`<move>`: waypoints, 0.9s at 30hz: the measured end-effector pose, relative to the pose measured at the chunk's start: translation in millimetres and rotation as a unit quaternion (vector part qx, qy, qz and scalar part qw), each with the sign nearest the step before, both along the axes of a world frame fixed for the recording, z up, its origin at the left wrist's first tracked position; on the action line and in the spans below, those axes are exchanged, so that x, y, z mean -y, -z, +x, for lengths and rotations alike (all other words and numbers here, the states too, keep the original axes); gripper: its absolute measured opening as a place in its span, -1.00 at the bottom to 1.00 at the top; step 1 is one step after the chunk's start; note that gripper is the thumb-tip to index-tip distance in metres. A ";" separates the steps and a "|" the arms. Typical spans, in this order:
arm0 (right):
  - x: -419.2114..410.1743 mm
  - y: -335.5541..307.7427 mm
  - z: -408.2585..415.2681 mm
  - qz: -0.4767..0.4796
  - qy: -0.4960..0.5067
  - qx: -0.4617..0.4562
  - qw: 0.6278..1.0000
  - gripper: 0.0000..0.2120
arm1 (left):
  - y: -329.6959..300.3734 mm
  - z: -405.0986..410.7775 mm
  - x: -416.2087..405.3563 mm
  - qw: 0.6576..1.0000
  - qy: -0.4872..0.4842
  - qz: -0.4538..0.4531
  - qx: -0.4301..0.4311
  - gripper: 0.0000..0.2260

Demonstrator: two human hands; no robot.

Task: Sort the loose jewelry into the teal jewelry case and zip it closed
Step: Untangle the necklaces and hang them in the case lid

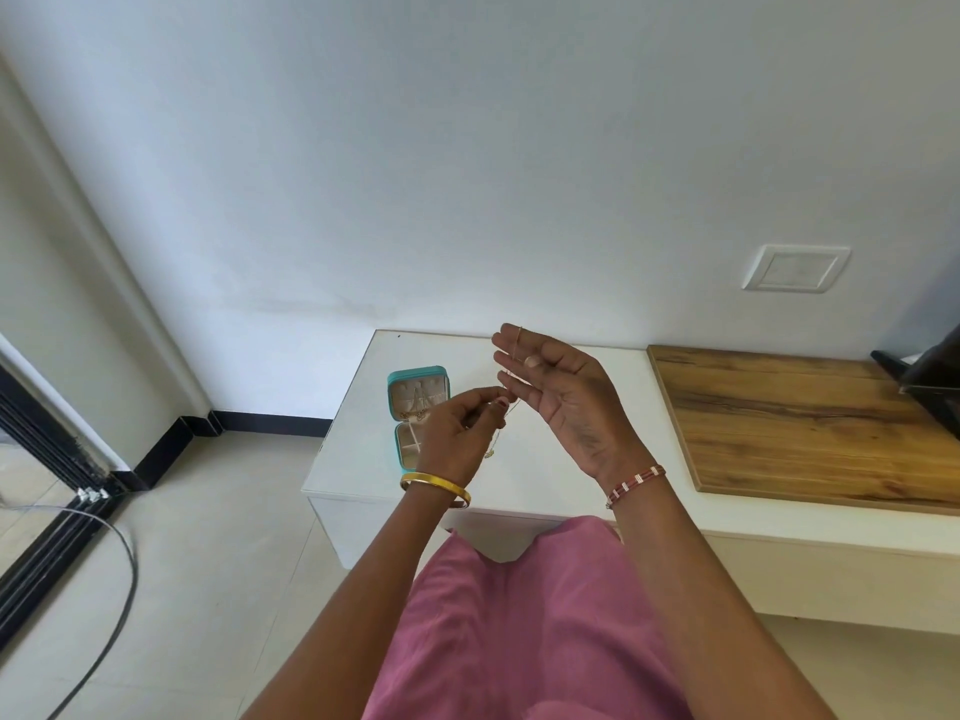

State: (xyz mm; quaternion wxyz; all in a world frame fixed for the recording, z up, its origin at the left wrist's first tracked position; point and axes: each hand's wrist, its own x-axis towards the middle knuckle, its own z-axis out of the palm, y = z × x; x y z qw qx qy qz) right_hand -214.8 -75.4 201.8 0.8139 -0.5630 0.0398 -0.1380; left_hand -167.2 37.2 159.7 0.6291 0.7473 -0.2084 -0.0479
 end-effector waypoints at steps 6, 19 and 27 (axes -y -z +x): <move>-1.1 -3.8 1.0 -0.055 0.008 -0.022 0.998 -0.61 | -5.3 -4.3 1.2 0.999 0.021 0.024 0.011 -0.85; 4.1 8.1 -3.2 -0.274 0.004 -0.160 0.948 -0.68 | -23.2 -0.6 -5.7 0.996 0.048 -0.051 -0.061 -0.82; 8.6 12.3 -11.2 -0.192 -0.046 -0.166 0.966 -0.83 | -20.5 1.1 -5.8 0.996 0.044 -0.047 -0.069 -0.80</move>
